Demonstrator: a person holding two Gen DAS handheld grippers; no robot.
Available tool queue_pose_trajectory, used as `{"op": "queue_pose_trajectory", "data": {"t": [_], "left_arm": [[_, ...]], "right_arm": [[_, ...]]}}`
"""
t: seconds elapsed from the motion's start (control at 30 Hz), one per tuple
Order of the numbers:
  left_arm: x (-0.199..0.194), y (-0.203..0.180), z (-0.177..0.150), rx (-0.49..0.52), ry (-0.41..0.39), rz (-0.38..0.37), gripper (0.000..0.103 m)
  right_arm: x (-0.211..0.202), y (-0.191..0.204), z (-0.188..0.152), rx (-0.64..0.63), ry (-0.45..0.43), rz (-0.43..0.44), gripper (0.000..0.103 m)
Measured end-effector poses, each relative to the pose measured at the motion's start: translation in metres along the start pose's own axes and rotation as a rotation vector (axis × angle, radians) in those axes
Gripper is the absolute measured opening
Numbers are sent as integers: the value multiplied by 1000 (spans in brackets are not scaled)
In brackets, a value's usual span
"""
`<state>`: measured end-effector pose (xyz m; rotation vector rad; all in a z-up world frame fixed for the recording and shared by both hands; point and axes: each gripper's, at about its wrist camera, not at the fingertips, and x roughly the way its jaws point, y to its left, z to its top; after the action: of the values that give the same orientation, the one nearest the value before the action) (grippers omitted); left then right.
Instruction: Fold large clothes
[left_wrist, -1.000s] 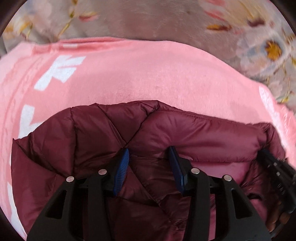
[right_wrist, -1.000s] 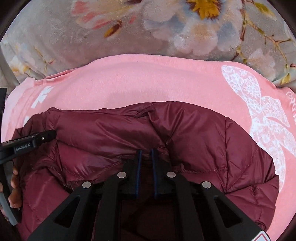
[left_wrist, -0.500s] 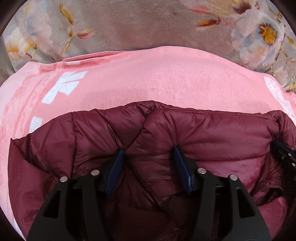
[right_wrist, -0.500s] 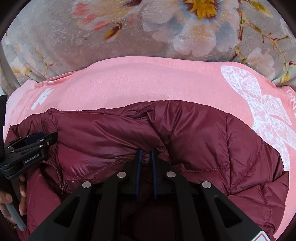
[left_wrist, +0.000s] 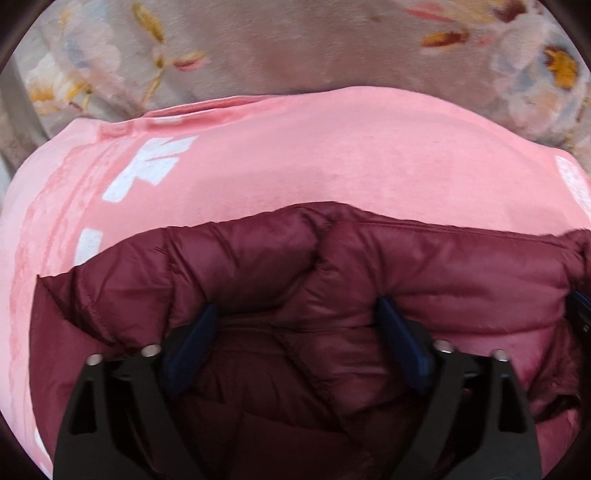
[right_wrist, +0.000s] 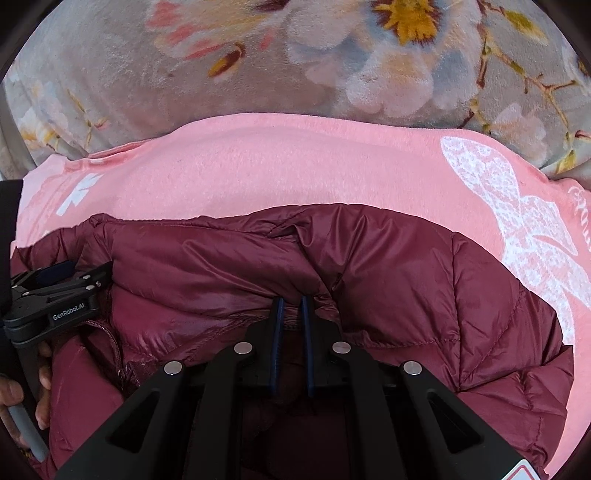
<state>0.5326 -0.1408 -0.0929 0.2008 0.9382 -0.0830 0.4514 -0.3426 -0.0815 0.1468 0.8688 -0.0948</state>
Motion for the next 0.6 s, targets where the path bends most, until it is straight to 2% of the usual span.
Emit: {"op": "queue_pose_trajectory", "data": {"t": [0.03, 0.17, 0.2, 0.23, 0.27, 0.3, 0.37, 0.47, 0.6], "left_arm": [[2, 1, 2, -4, 5, 14, 97], [-11, 11, -4, -12, 22, 29, 97], [-27, 18, -10, -19, 26, 3, 96], [-43, 26, -17, -31, 16, -52, 96], [-63, 37, -28, -43, 4, -120, 96], [-88, 54, -45, -58, -2, -187, 96], [-121, 82, -77, -67, 18, -243, 96], [-166, 123, -135, -53, 47, -245, 96], [-203, 179, -217, -89, 124, -206, 96]], "right_arm": [[0, -2, 1, 11, 0, 11, 6], [-11, -14, -1, 65, -2, 59, 7], [-32, -19, -6, 106, 10, 48, 21], [-51, -21, -12, 129, -2, 70, 25], [-82, -24, -23, 136, -33, 107, 36], [-114, -28, -37, 124, -56, 128, 48], [-159, -35, -68, 101, -79, 112, 58], [-226, -56, -138, 102, -56, 75, 62], [-285, -88, -235, 196, 13, 4, 63]]}}
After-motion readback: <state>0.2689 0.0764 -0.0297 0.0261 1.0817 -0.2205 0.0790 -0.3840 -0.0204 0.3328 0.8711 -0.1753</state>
